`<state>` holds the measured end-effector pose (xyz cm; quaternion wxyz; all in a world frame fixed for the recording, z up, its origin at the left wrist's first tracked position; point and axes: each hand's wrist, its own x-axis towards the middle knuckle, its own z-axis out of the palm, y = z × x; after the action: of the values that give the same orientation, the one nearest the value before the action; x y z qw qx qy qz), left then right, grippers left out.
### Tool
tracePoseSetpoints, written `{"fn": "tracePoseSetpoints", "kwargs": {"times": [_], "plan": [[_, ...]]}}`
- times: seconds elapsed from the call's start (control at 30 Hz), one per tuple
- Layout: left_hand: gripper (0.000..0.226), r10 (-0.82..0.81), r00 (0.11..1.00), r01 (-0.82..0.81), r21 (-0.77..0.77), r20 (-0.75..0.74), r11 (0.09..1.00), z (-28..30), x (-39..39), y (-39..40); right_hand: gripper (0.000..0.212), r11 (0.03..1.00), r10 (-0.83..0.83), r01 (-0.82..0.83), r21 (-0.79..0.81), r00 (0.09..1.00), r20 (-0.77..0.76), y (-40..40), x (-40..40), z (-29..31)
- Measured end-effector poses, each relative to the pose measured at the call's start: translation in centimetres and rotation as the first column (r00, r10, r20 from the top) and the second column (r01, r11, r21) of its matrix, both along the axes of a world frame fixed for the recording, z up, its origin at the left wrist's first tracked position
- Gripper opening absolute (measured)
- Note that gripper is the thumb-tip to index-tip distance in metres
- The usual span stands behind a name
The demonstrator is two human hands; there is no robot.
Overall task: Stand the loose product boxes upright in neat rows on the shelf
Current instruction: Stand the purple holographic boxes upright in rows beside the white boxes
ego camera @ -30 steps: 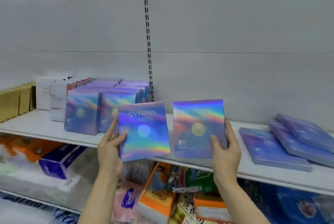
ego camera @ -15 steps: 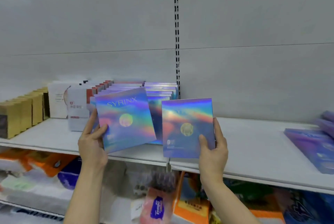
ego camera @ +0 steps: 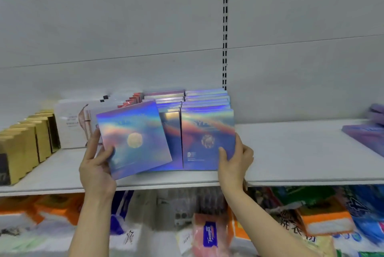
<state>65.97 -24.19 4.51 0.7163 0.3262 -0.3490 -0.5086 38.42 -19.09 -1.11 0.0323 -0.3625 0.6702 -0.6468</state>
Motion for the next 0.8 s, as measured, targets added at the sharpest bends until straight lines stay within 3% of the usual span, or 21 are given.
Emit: {"fn": "tracePoseSetpoints", "kwargs": {"times": [0.07,0.13,0.2,0.27,0.43,0.5,0.57,0.67,0.8], "plan": [[0.052,-0.014,1.0,0.014,0.005,-0.003,1.0,-0.6,0.2,-0.3,0.073,0.995,-0.072,0.081,0.051,0.983,-0.167,-0.2,0.1,0.1],[0.054,-0.047,0.999,0.047,0.014,-0.009,0.999,-1.0,0.1,-0.6,0.085,0.994,-0.058,0.091,0.058,0.904,-0.424,-0.2,0.3,0.2],[0.054,-0.094,0.995,0.094,0.02,-0.014,0.995,-1.2,-0.3,-0.8,0.092,0.995,0.031,0.046,0.088,0.698,-0.715,-0.5,0.2,-0.3],[0.054,-0.132,0.991,0.132,0.01,-0.017,0.991,-1.5,-0.7,-1.1,0.098,0.984,0.128,0.037,0.173,0.525,-0.841,-1.3,-0.4,-0.4],[0.052,-0.158,0.987,0.158,-0.014,0.005,0.987,-1.8,-2.0,-1.7,0.106,0.979,0.139,0.06,0.194,0.495,-0.858,-2.3,-1.9,0.4],[0.053,-0.111,0.99,0.115,-0.047,0.086,0.992,-2.5,-2.7,-1.9,0.104,0.978,0.144,0.062,0.198,0.48,-0.865,-1.7,-2.2,0.0],[0.054,0.03,0.963,0.009,-0.145,0.268,0.989,-3.3,-3.5,-2.1,0.101,0.975,0.148,0.077,0.21,0.483,-0.863,-1.1,-2.2,-0.3],[0.054,0.297,0.783,-0.14,-0.309,0.547,0.941,-4.3,-4.9,-2.3,0.097,0.967,0.165,0.089,0.237,0.489,-0.857,-0.8,-2.0,-0.2],[0.063,0.481,0.538,-0.293,-0.381,0.692,0.877,-4.7,-5.7,-1.6,0.098,0.965,0.18,0.083,0.25,0.485,-0.856,-0.3,-1.8,-0.2]]}}
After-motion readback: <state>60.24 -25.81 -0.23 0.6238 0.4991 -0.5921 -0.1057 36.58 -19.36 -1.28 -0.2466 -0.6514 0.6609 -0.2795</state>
